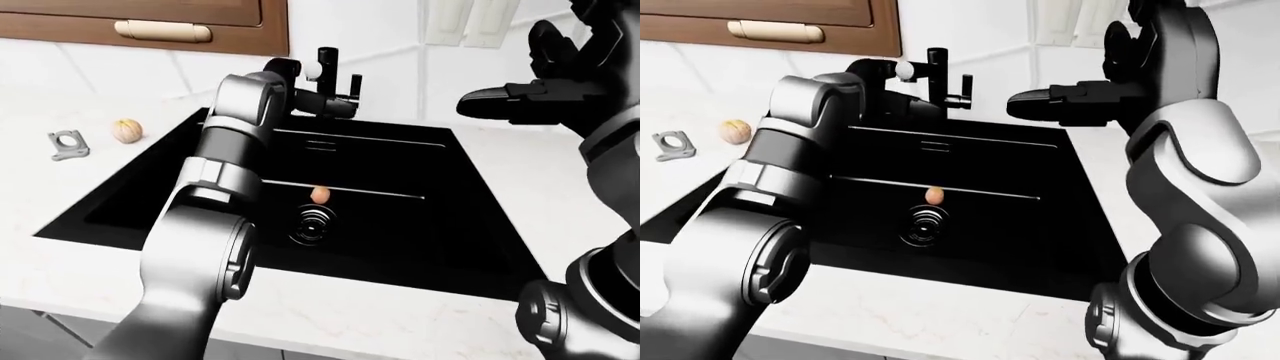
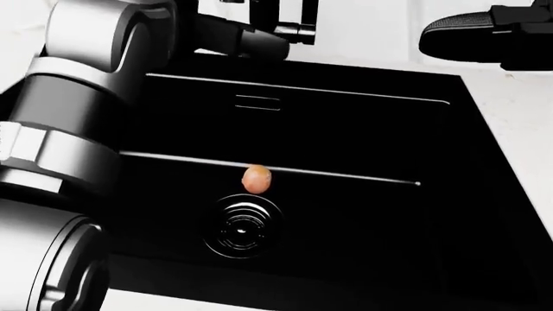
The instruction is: Turn the sink spout to the right.
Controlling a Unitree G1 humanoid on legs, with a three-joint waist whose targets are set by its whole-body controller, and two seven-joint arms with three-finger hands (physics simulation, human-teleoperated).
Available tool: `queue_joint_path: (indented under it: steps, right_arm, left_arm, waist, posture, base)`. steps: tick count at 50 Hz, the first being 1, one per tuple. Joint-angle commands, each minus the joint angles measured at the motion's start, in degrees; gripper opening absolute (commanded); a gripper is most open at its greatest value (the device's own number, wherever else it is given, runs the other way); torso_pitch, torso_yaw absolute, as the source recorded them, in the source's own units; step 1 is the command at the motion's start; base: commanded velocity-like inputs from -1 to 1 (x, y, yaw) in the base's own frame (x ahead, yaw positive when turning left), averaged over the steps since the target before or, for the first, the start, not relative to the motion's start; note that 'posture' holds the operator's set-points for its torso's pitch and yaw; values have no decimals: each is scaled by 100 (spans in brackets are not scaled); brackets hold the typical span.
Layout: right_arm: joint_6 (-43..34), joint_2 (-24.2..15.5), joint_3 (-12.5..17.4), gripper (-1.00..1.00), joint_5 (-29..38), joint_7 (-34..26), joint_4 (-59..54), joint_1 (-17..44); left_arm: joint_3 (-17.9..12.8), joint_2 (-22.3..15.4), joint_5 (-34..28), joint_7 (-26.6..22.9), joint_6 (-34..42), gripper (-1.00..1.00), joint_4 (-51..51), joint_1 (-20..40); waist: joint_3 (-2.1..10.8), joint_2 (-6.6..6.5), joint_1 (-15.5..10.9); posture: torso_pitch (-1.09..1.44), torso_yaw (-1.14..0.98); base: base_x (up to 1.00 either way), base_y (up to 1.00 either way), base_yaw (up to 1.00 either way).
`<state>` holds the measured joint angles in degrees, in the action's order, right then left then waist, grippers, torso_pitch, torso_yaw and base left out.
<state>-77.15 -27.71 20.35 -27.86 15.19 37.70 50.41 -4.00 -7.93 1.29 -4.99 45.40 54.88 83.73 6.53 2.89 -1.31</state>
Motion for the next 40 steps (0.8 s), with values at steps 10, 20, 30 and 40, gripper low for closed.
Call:
queue_joint_path:
  steps: [10,20,30,40]
  right_arm:
    - [199,-222,144,100,-230,139,23,143]
    - [323,-329,213,100,-446,264,54,-45]
    - [417,-398,234,100,-624,382,73,-186]
    - [476,-530,274,100,-797,462,20,-207]
  left_arm:
    - [31,109,-4,20,-107,100,-306,134]
    - [68,126,-37,-17,-15,100,-379,272]
    - [160,329,-128,3,-5,100,-543,148]
    - [225,557,-148,37,129,100,-828,12]
  waist:
    - [126,33,-7]
    - [111,67,-18]
    - [114,87,-28]
    - [118,117,-34]
  posture:
    - [-23,0]
    - [-23,0]
    - [-23,0]
    - [-23,0]
  base:
    - [0,0,0]
    - [0,0,0]
    - [0,0,0]
    - [0,0,0]
